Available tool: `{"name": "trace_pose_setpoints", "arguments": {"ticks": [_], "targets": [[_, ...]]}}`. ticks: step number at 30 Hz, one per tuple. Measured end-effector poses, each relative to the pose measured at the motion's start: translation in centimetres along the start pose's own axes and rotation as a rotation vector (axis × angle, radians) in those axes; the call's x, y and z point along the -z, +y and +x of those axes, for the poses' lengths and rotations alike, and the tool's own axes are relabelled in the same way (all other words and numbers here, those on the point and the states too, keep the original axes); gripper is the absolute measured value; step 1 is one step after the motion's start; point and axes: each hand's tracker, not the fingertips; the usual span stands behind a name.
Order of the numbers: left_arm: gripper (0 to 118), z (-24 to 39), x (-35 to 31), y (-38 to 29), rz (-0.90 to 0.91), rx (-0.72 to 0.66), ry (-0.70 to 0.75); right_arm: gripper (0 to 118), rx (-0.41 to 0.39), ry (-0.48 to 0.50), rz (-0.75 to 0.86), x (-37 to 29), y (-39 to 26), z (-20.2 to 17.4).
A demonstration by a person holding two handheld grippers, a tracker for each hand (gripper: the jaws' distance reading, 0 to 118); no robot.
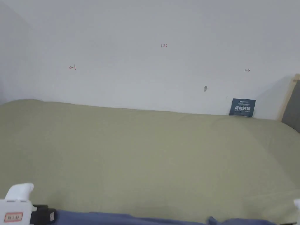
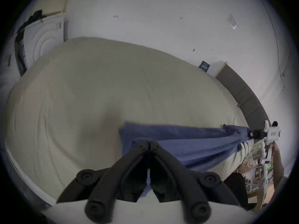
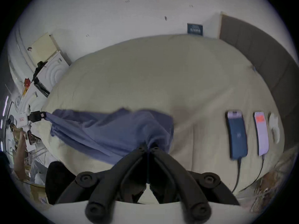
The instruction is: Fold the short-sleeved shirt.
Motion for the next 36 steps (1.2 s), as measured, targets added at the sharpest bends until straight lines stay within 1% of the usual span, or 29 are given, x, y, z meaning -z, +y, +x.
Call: {"name": "trace_pose_setpoints", "arguments": {"ticks": [3,4,6,7,8,9,10,11,12,13,14,15,16,17,18,19,21,23,24,26,28,29,30,31,32,33,34,35,36], "targets": [[2,-1.1,0.4,-4.2,-0.046,-0.095,-0.004,0,0.035,0.005,-0.036,1.3,-3.5,1.1],[2,-1.5,0.6,-5.2,-0.068,-0.121,0.007,0,0.055,-0.005,-0.057,2.3,-4.0,2.3],[2,-3.0,0.9,-6.1,-0.096,-0.127,0.066,0,0.082,-0.01,-0.076,3.1,-4.8,3.1],[2,-3.4,0.6,-6.5,-0.098,-0.119,0.113,0,0.097,-0.038,-0.077,3.4,-5.2,3.4],[2,-4.0,0.9,-6.9,-0.104,-0.133,0.083,0,0.11,-0.025,-0.073,3.7,-5.3,3.8],[1,-4.2,1.2,-7.9,-0.102,-0.188,0.048,0,0.151,-0.009,-0.063,3.9,-5.5,4.0],[1,-4.0,1.3,-8.4,-0.076,-0.211,0.036,0,0.194,-0.011,-0.056,4.0,-5.6,3.9],[2,-4.0,1.2,-8.1,-0.085,-0.184,0.043,1,0.181,-0.014,-0.059,4.1,-5.6,3.6],[2,-3.6,1.2,-7.6,-0.086,-0.155,0.055,1,0.149,-0.023,-0.07,4.2,-5.3,3.2],[2,-3.3,0.9,-7.0,-0.085,-0.106,0.081,2,0.09,-0.052,-0.087,4.3,-5.0,2.8],[2,-3.2,0.7,-6.6,-0.082,-0.087,0.08,8,0.061,-0.059,-0.096,4.0,-4.8,2.5],[7,-3.0,0.4,-6.1,-0.074,-0.068,0.078,22,0.039,-0.075,-0.103,3.5,-4.4,2.1],[20,-2.6,-0.2,-5.5,-0.061,-0.045,0.088,47,0.009,-0.1,-0.09,2.6,-4.0,1.5],[55,-2.0,-1.2,-5.0,-0.039,-0.011,0.111,82,-0.023,-0.14,-0.056,1.6,-3.7,0.9],[80,-1.4,-2.4,-4.1,-0.016,0.037,0.145,96,-0.068,-0.179,-0.005,0.3,-3.2,0.2],[92,-0.7,-3.4,-3.4,-0.001,0.068,0.173,98,-0.103,-0.194,0.049,-1.1,-2.8,-0.5],[92,0.7,-5.7,-2.4,0.05,0.11,0.193,97,-0.141,-0.218,0.174,-3.9,-1.7,-2.3],[92,2.2,-7.3,-1.9,0.111,0.114,0.185,97,-0.148,-0.225,0.253,-5.6,-1.1,-4.0],[92,3.1,-7.9,-1.7,0.146,0.115,0.174,97,-0.144,-0.21,0.285,-6.3,-0.9,-5.0],[88,4.5,-8.7,-2.2,0.209,0.096,0.149,97,-0.127,-0.181,0.322,-6.7,-0.9,-6.6],[87,5.8,-8.5,-2.8,0.247,0.067,0.092,96,-0.116,-0.175,0.332,-6.2,-1.3,-7.9],[82,5.7,-8.0,-3.1,0.257,0.054,0.062,94,-0.112,-0.168,0.327,-5.8,-1.4,-8.4],[71,5.9,-7.2,-3.5,0.256,0.037,0.02,85,-0.095,-0.143,0.305,-5.1,-1.7,-8.8],[47,6.2,-6.5,-3.9,0.252,0.021,-0.001,64,-0.071,-0.119,0.279,-4.5,-2.0,-9.1],[2,6.5,-6.0,-4.0,0.234,0.022,0.009,19,-0.061,-0.115,0.264,-3.7,-2.3,-9.3],[0,6.8,-5.4,-4.6,0.213,0.029,0.035,0,-0.066,-0.123,0.252,-2.9,-2.6,-9.7],[0,7.2,-5.4,-4.9,0.208,0.052,0.094,0,-0.079,-0.145,0.249,-2.3,-3.2,-10.2],[0,7.3,-5.0,-5.0,0.197,0.071,0.084,0,-0.104,-0.173,0.238,-1.9,-3.6,-10.5],[0,7.2,-4.5,-5.2,0.179,0.081,0.064,0,-0.136,-0.174,0.225,-1.4,-4.0,-11.0]]}}
